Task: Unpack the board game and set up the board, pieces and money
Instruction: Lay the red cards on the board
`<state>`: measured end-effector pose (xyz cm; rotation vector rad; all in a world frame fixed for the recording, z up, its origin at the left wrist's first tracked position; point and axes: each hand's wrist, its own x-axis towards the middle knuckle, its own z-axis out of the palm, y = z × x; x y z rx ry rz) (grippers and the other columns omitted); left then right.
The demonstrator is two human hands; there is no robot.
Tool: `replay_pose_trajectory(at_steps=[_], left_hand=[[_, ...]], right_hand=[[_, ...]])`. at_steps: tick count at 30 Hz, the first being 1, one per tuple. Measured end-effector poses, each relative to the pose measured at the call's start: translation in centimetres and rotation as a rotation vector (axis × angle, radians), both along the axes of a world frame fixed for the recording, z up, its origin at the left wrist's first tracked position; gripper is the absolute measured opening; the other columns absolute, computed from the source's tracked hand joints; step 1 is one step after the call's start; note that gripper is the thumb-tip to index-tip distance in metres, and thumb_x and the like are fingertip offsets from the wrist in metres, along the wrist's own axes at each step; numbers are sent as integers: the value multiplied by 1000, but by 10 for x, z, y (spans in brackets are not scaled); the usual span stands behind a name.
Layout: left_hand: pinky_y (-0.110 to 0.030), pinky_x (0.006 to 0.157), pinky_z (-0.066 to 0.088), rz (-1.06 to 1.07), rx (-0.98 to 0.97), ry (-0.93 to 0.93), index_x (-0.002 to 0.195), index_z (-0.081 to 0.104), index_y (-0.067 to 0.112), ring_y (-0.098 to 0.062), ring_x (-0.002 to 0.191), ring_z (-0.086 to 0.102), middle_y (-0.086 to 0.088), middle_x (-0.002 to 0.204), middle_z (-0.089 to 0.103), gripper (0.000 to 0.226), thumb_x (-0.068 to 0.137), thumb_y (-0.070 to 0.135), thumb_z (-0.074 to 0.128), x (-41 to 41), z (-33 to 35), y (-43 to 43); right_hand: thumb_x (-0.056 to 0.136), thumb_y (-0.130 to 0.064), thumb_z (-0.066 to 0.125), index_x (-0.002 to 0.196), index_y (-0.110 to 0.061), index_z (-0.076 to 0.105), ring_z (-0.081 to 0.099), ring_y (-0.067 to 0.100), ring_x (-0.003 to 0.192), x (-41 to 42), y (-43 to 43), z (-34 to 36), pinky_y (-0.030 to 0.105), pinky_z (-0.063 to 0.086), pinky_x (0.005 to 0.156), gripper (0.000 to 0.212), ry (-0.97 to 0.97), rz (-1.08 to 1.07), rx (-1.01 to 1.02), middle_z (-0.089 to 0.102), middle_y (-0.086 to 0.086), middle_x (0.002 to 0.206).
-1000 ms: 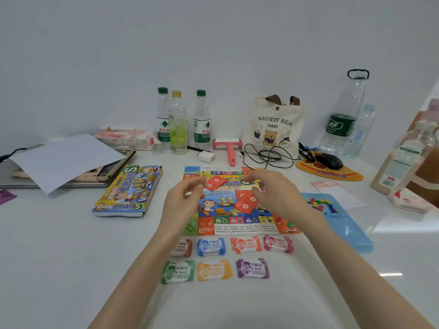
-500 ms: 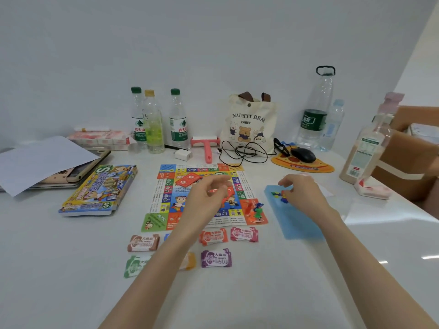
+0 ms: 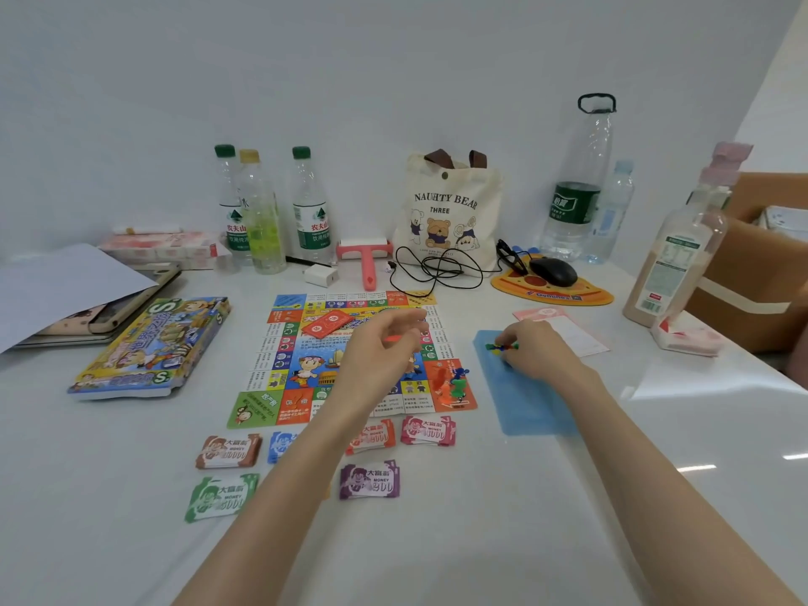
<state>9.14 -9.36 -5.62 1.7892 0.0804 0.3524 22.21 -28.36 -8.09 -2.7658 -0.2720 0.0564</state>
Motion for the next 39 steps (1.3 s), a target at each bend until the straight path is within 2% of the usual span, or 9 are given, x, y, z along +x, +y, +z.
replay_pose_trajectory(at_steps=[4, 9, 16, 22, 24, 27, 30, 32, 39], left_hand=[[-21, 75, 57, 6, -11, 6, 112, 63, 28, -9, 97, 65, 8, 108, 68, 26, 97, 10, 50, 4, -4, 1], [-19, 74, 56, 36, -37, 5, 115, 63, 26, -6, 94, 66, 11, 107, 68, 27, 97, 10, 50, 5, -12, 4], [-15, 68, 55, 70, -47, 18, 116, 64, 26, -5, 94, 66, 11, 107, 68, 27, 98, 11, 51, 5, -20, 8], [-18, 73, 55, 90, -64, 33, 114, 64, 26, -3, 90, 65, 11, 105, 69, 27, 98, 9, 49, 4, -23, 11], [-17, 72, 55, 101, -66, 34, 114, 64, 27, -1, 88, 65, 12, 104, 69, 27, 98, 10, 49, 3, -23, 12], [-15, 69, 55, 107, -68, 29, 112, 63, 28, -1, 86, 65, 15, 102, 68, 26, 98, 11, 50, 3, -23, 13], [-14, 67, 54, 97, -53, 31, 112, 63, 26, -4, 89, 65, 13, 104, 68, 26, 98, 9, 49, 2, -22, 12], [-14, 66, 54, 93, -48, 36, 113, 63, 26, -6, 90, 65, 12, 104, 68, 27, 98, 9, 49, 2, -22, 11], [-13, 66, 54, 83, -54, 58, 107, 64, 30, -4, 89, 65, 11, 106, 69, 27, 98, 8, 49, 1, -21, 8]], right_hand=[[91, -9, 56, 121, -19, 66, 60, 24, 106, -2, -1, -5, 32, 50, 89, 33, -40, -14, -25, 65, 6, 119], [88, -17, 63, 103, -21, 72, 61, 22, 98, -7, -2, -12, 34, 53, 81, 18, -132, -56, 11, 69, 3, 107], [88, -14, 62, 86, -18, 73, 62, 20, 86, -7, -1, -13, 28, 47, 68, 13, -159, -68, 38, 71, 0, 92], [90, -15, 54, 91, -16, 70, 59, 18, 81, -8, -3, -19, 28, 46, 67, 16, -234, -78, 84, 69, 1, 91], [90, -16, 55, 91, -15, 68, 61, 17, 81, -5, -6, -21, 31, 50, 69, 14, -261, -85, 184, 69, 1, 87], [90, -18, 59, 91, -16, 66, 64, 12, 80, -3, -9, -20, 30, 54, 73, 7, -202, -116, 408, 69, -1, 85], [88, -16, 63, 88, -20, 66, 67, 7, 80, -1, -13, -18, 19, 50, 64, 5, -95, -144, 567, 72, -2, 86], [85, -15, 66, 89, -22, 69, 66, 4, 77, -1, -16, -16, 14, 43, 58, 8, -51, -154, 584, 72, -2, 86], [81, -17, 72, 88, -23, 72, 64, 1, 74, -6, -18, -11, 13, 42, 59, 9, -35, -132, 553, 73, -1, 89]])
